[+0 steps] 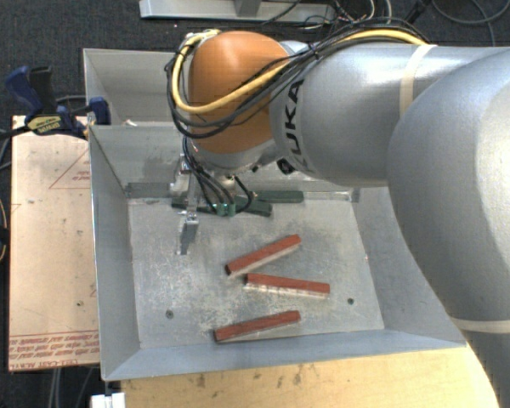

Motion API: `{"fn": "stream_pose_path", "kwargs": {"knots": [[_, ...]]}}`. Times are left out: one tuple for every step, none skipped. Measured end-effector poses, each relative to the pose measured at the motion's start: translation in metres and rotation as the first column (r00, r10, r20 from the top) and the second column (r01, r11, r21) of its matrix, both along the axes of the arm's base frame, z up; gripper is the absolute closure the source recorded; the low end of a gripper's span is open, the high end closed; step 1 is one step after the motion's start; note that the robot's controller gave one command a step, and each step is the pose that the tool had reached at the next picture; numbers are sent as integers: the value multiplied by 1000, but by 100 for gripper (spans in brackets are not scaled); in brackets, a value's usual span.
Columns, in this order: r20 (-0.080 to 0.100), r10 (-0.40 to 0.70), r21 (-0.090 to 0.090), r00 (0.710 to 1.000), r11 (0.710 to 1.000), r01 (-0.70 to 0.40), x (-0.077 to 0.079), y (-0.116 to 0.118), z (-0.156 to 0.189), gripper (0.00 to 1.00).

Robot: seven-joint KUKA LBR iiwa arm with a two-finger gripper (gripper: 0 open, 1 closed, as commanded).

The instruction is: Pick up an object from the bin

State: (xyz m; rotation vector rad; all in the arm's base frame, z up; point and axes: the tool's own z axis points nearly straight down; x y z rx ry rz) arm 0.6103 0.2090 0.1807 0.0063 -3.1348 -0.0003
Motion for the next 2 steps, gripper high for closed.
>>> {"fn": "stream_pose_path", "kwargs": {"knots": [[8,-3,1,1000,1000,3,2,-1,5,0],[9,5,3,1000,1000,-5,15,-50,-14,0]]}}
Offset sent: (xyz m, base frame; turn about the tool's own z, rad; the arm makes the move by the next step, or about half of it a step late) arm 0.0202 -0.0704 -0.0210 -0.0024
